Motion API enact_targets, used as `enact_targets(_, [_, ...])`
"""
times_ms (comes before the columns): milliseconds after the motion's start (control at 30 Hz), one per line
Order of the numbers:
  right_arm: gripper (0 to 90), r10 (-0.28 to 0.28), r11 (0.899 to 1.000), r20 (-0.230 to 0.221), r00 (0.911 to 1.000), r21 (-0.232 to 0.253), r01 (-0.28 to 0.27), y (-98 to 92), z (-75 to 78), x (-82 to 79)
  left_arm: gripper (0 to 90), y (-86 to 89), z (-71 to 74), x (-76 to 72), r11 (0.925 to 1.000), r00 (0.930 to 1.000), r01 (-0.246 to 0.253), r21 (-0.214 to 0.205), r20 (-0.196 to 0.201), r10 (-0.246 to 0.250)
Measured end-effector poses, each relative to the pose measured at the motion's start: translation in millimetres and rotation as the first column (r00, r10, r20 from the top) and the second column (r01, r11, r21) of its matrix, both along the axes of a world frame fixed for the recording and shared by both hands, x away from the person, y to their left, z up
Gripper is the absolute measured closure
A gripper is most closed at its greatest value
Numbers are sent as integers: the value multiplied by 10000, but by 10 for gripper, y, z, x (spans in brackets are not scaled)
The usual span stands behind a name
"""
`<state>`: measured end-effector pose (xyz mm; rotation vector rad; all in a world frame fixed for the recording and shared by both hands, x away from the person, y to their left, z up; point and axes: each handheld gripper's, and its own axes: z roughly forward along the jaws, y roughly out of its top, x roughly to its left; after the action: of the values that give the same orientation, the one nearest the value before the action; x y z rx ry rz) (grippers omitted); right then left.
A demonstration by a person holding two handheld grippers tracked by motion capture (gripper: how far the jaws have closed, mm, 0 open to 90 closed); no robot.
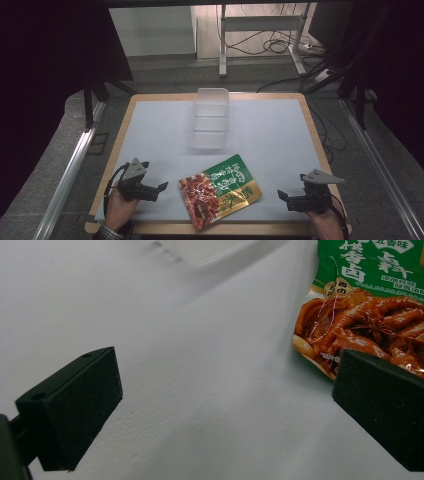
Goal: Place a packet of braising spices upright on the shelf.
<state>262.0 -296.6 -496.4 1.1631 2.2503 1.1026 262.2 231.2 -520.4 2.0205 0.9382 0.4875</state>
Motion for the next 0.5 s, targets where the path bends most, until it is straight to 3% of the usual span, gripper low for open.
enact_targets(333, [0, 126, 9999, 97, 9999, -63, -125, 22, -5, -3, 0, 11, 0, 6, 9999, 9999, -101, -79, -12, 101])
enact_targets(500, [0, 324, 9993, 170, 9993, 200, -327, 58, 5, -11, 0, 11, 2, 6, 9999, 9999, -159, -30, -54, 159])
